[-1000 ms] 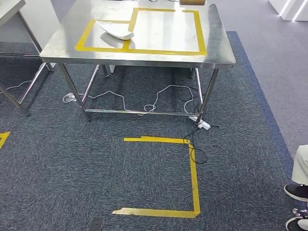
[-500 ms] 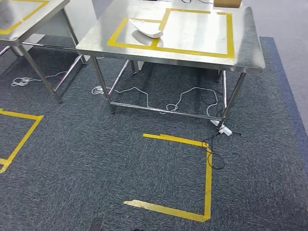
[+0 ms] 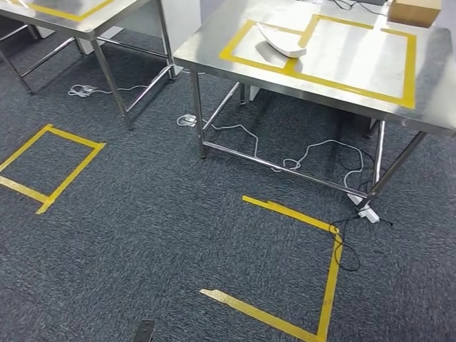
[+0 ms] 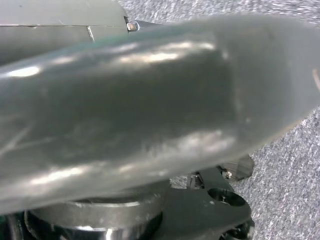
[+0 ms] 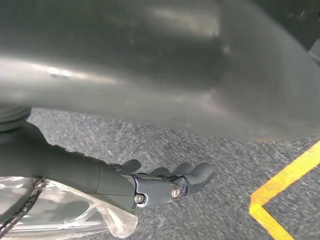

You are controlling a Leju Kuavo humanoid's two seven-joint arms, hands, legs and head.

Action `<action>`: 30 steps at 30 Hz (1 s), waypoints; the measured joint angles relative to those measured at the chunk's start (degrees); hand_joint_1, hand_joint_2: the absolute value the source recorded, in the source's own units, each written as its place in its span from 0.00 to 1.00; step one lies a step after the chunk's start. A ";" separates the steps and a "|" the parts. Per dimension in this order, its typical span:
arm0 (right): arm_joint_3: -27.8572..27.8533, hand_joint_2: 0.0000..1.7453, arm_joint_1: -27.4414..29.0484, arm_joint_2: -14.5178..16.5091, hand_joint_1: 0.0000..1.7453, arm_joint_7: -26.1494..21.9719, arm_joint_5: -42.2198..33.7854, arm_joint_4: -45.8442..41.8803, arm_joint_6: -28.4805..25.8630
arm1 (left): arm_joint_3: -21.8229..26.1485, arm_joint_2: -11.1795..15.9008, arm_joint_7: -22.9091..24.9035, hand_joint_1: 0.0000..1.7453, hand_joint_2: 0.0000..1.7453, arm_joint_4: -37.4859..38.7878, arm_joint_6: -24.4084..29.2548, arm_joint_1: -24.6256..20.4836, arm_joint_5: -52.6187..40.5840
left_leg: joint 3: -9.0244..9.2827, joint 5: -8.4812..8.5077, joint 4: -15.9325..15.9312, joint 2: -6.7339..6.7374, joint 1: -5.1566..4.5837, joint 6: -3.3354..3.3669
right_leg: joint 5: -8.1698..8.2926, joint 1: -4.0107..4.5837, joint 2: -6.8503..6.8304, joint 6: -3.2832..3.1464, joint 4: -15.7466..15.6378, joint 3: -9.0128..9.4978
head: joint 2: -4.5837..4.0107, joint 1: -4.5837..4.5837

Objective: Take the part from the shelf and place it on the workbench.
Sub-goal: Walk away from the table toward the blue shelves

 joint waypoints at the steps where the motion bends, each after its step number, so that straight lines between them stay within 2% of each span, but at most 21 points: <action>1: 0.00 0.00 -0.05 -0.02 0.00 0.15 0.00 0.00 0.03 | -0.03 -0.01 0.03 0.00 0.00 0.00 -0.09 0.01 -0.01 | 0.01 0.08 0.05 -0.89 0.00 -0.11 | 2.38 -0.04 0.57 -0.19 -3.81 1.78 | 0.00 0.02; 3: 0.00 0.00 -0.26 -0.02 0.00 0.21 -0.01 0.01 0.17 | -0.08 -0.04 0.10 0.00 0.00 0.00 -0.17 -0.08 -0.01 | -0.17 0.23 0.29 -2.38 -0.07 -0.49 | 5.45 -0.26 3.06 -0.53 -11.67 5.42 | 0.00 -0.02; 4: 0.00 0.00 -0.36 -0.02 0.00 0.20 -0.01 0.02 0.28 | -0.10 -0.04 0.13 0.00 0.00 0.00 -0.19 -0.14 -0.01 | -0.40 0.35 0.41 -2.98 -0.08 -0.78 | 5.92 -0.32 4.04 -0.65 -13.93 6.43 | 0.00 -0.04; 5: 0.00 0.00 -0.45 -0.02 0.00 0.19 -0.01 0.03 0.40 | -0.11 -0.02 0.14 0.00 0.00 0.00 -0.21 -0.17 0.00 | -0.69 0.51 0.50 -3.57 -0.05 -1.14 | 5.76 -0.32 4.52 -0.74 -14.73 6.88 | 0.00 -0.06; 7: 0.01 0.00 -0.59 0.02 0.00 0.23 -0.01 0.05 0.73 | -0.11 0.12 -0.01 0.00 0.00 0.00 -0.30 -0.10 0.07 | -1.25 0.81 0.61 -4.45 0.07 -1.87 | 6.01 -0.35 3.44 -1.18 -14.95 7.12 | 0.00 -0.07; 9: 0.01 0.00 -0.67 0.07 0.00 0.41 0.05 0.07 1.24 | -0.14 0.26 -0.55 0.00 0.00 0.00 -0.47 0.00 -0.07 | -2.24 -0.55 2.53 -2.41 -0.06 -2.51 | 6.39 -0.56 1.89 -1.86 -15.23 7.25 | 0.00 -0.41; 11: 0.02 0.00 -0.58 0.07 0.00 0.94 0.27 0.13 1.79 | -0.52 0.33 -1.00 0.00 0.00 0.00 -0.72 -0.02 -0.99 | -4.88 -4.25 8.76 0.85 -0.08 -3.11 | 6.47 -0.56 0.10 -2.20 -15.35 7.27 | 0.00 -0.78; 13: 0.05 0.00 -0.48 0.07 0.00 1.40 0.55 0.19 2.17 | -1.16 0.37 -1.08 0.00 0.00 0.00 -0.95 -0.02 -1.98 | -7.75 -7.09 15.66 1.97 0.21 -3.54 | 6.40 -0.46 -1.81 -2.27 -15.31 7.21 | 0.00 -0.80; 14: 0.10 0.00 -0.53 0.06 0.00 1.47 0.67 0.20 2.26 | -1.40 0.39 -1.08 0.00 0.00 0.00 -1.04 0.03 -2.19 | -8.06 -7.05 16.80 2.19 0.33 -3.64 | 6.36 -0.43 -2.71 -2.28 -15.30 7.21 | 0.00 -0.81; 15: 0.16 0.00 -0.62 0.07 0.00 1.48 0.79 0.20 2.30 | -1.54 0.41 -1.08 0.00 0.00 0.00 -1.09 0.09 -2.24 | -7.19 -5.90 15.51 2.41 0.41 -3.65 | 6.30 -0.41 -3.47 -2.25 -15.29 7.26 | 0.00 -0.82; 16: 0.23 0.00 -0.72 0.07 0.00 1.48 0.88 0.20 2.33 | -1.63 0.44 -1.08 0.00 0.00 0.00 -1.11 0.14 -2.23 | -5.34 -4.07 12.26 2.95 0.43 -3.56 | 6.23 -0.40 -4.18 -2.18 -15.29 7.38 | 0.00 -0.83; 18: 0.33 0.00 -0.81 0.08 0.00 1.47 0.96 0.20 2.34 | -1.77 0.45 -1.09 0.00 0.00 0.00 -1.14 0.07 -2.23 | -1.18 -1.38 4.42 5.44 0.09 -3.05 | 5.92 -0.17 -5.44 -1.80 -15.22 7.56 | 0.00 -0.84; 19: 0.34 0.00 -0.83 0.08 0.00 1.46 0.98 0.20 2.35 | -1.84 0.44 -1.10 0.00 0.00 0.00 -1.15 -0.03 -2.24 | 0.00 -0.91 1.94 6.44 -0.11 -2.68 | 5.74 0.01 -6.04 -1.53 -15.16 7.55 | 0.00 -0.78; 20: 0.35 0.00 -0.87 0.08 0.00 1.46 1.00 0.20 2.35 | -1.90 0.43 -1.13 0.00 0.00 0.00 -1.15 -0.08 -2.24 | 0.43 -1.00 0.82 6.94 -0.31 -2.28 | 5.58 0.19 -6.64 -1.25 -15.13 7.59 | 0.00 -0.71; 22: 0.41 0.00 -1.12 0.08 0.00 1.48 1.25 0.20 2.38 | -1.95 0.43 -1.17 0.00 0.00 0.00 -1.17 0.03 -2.18 | 0.18 -0.95 0.59 5.90 -0.36 -1.50 | 5.34 0.29 -7.78 -0.68 -15.18 7.83 | 0.00 -0.60; 23: 0.53 0.00 -1.25 0.08 0.00 1.52 1.61 0.20 2.43 | -1.95 0.42 -1.18 0.00 0.00 0.00 -1.22 0.15 -2.00 | 0.12 -0.78 0.44 5.27 -0.27 -1.11 | 4.90 0.21 -7.31 -0.37 -14.90 7.84 | 0.00 -0.51; 25: 0.99 0.00 -1.36 0.08 0.00 1.80 2.63 0.22 2.59 | -1.91 0.39 -1.17 0.00 0.00 0.00 -1.38 0.18 -1.22 | 0.01 -0.32 0.10 3.90 -0.02 -0.34 | 2.31 -0.03 -4.27 0.10 -11.21 6.15 | 0.00 -0.26; 26: 1.29 0.00 -1.34 0.08 0.00 2.00 3.16 0.24 2.68 | -1.86 0.35 -1.16 0.00 0.00 0.00 -1.45 0.14 -0.76 | -0.15 -0.20 0.09 3.21 -0.01 -0.13 | 0.37 -0.12 -2.29 0.20 -7.60 4.44 | 0.00 -0.11; 28: 1.83 0.00 -1.22 0.08 0.00 2.31 4.01 0.27 2.91 | -1.70 0.32 -1.20 0.00 0.00 0.00 -1.47 0.13 -0.01 | -0.40 -0.07 0.12 1.63 -0.08 0.08 | -2.45 -0.17 -0.53 0.24 -0.15 0.68 | 0.00 -0.06; 29: 2.07 0.00 -1.17 0.08 0.00 2.41 4.35 0.28 3.06 | -1.58 0.33 -1.24 0.00 0.00 0.00 -1.43 0.20 0.29 | -0.43 -0.05 0.16 0.80 -0.12 0.10 | -2.36 -0.16 -0.30 0.20 1.42 -0.32 | 0.00 -0.05; 30: 2.33 0.00 -1.14 0.08 0.00 2.50 4.69 0.28 3.20 | -1.47 0.36 -1.27 0.00 0.00 0.00 -1.30 0.29 0.55 | -0.41 -0.03 0.21 -0.07 -0.14 0.09 | -1.07 -0.16 -0.14 0.13 0.71 -0.27 | 0.00 -0.07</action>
